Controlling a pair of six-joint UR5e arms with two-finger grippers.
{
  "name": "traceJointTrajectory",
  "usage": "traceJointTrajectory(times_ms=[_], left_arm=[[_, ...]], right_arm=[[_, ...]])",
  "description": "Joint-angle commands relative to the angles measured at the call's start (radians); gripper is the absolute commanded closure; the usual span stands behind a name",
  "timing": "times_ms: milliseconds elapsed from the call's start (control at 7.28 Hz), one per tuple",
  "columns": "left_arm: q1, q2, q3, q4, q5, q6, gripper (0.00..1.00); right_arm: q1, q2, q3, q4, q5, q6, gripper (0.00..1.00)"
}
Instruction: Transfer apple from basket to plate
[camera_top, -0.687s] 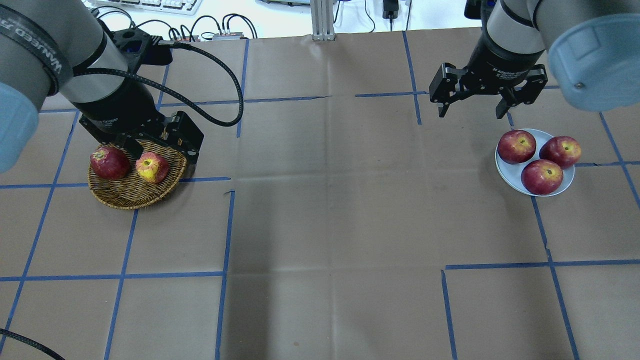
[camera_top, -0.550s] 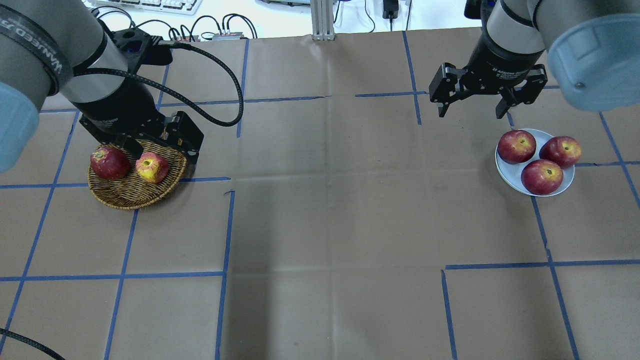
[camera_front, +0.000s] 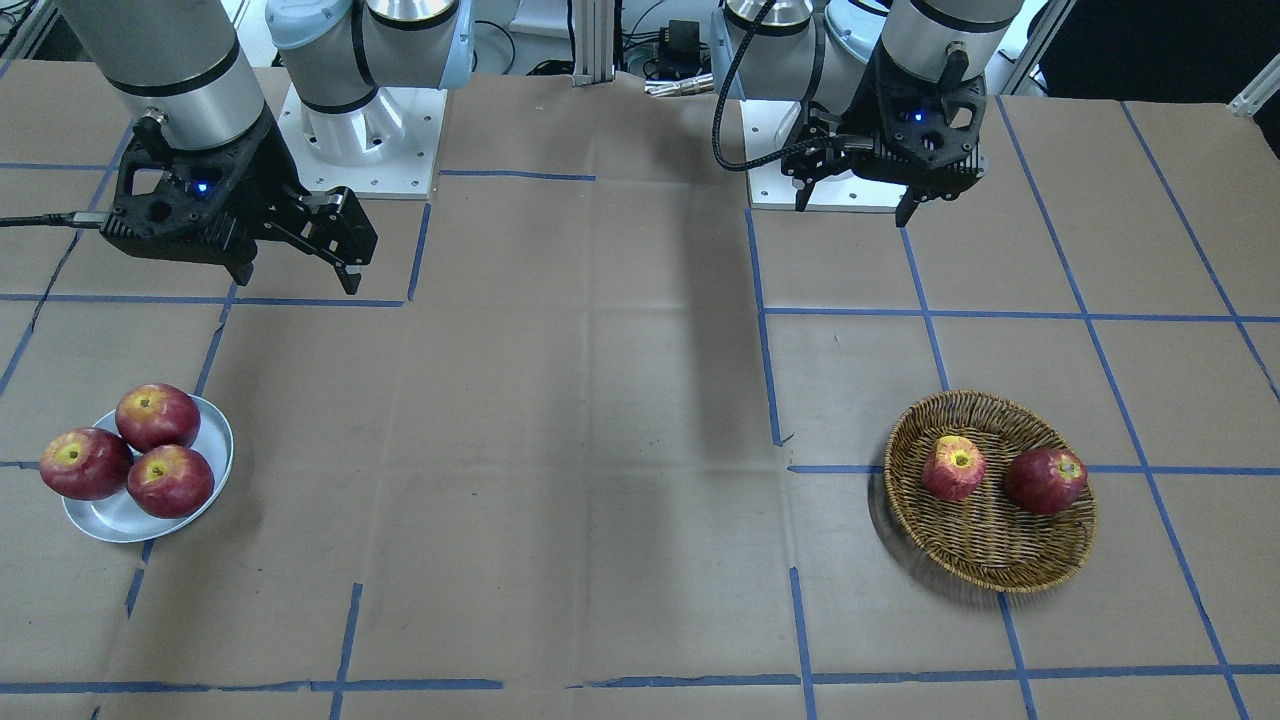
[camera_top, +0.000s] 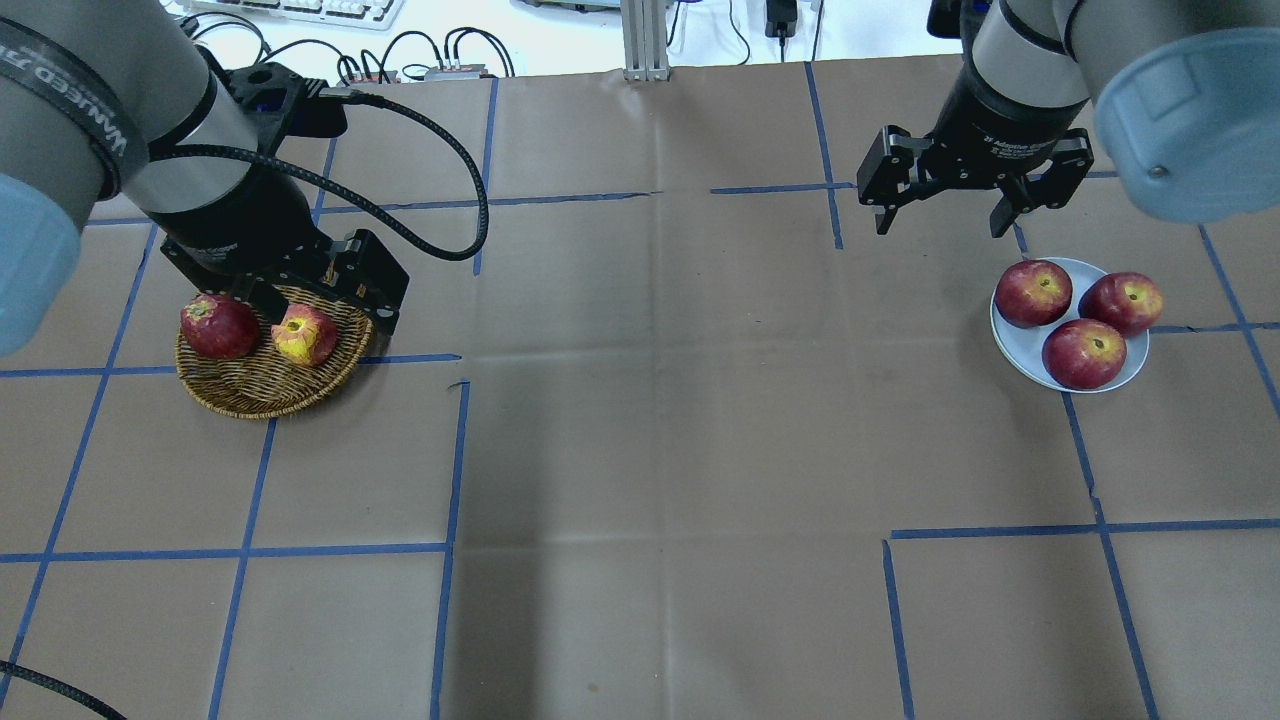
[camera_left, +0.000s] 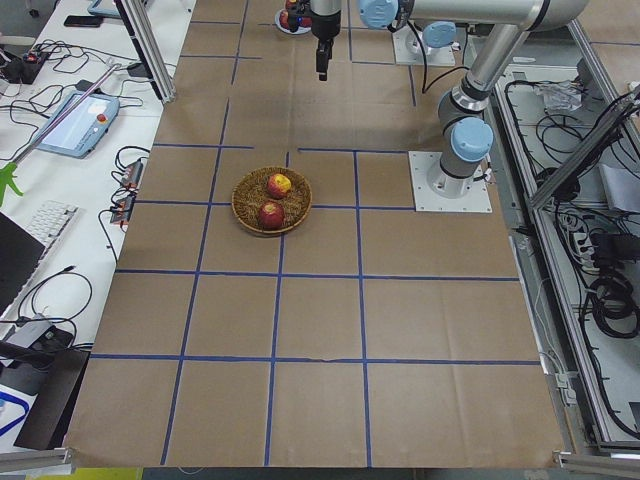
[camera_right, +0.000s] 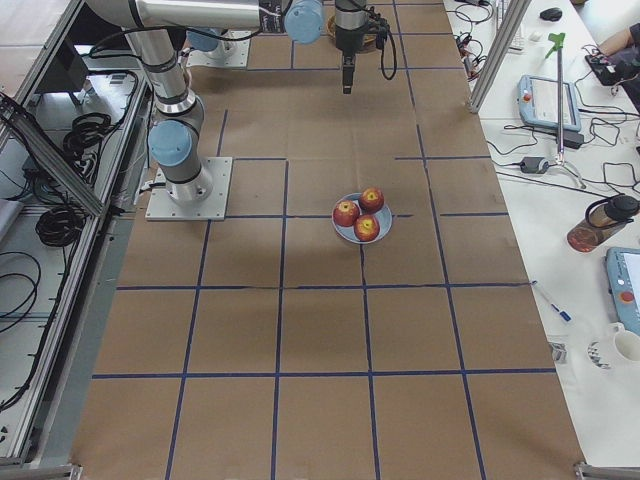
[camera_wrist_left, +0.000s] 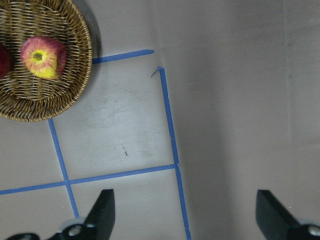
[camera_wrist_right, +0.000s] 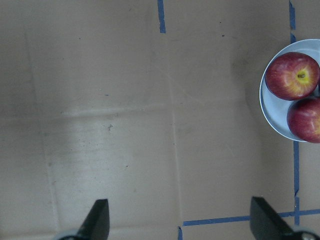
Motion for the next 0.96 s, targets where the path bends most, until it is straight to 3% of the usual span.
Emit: traceJointTrajectory(times_ms=[0,824], left_arm=[[0.000,0.001,-0.001,0.000,0.000,0.002,0.01],[0.000,0.033,0.008,-0.011,0.005,0.005,0.01]], right_arm=[[0.000,0.001,0.000,0.000,-0.001,0.000,0.00],[0.000,0.001,0.000,-0.002,0.001,0.003,0.00]])
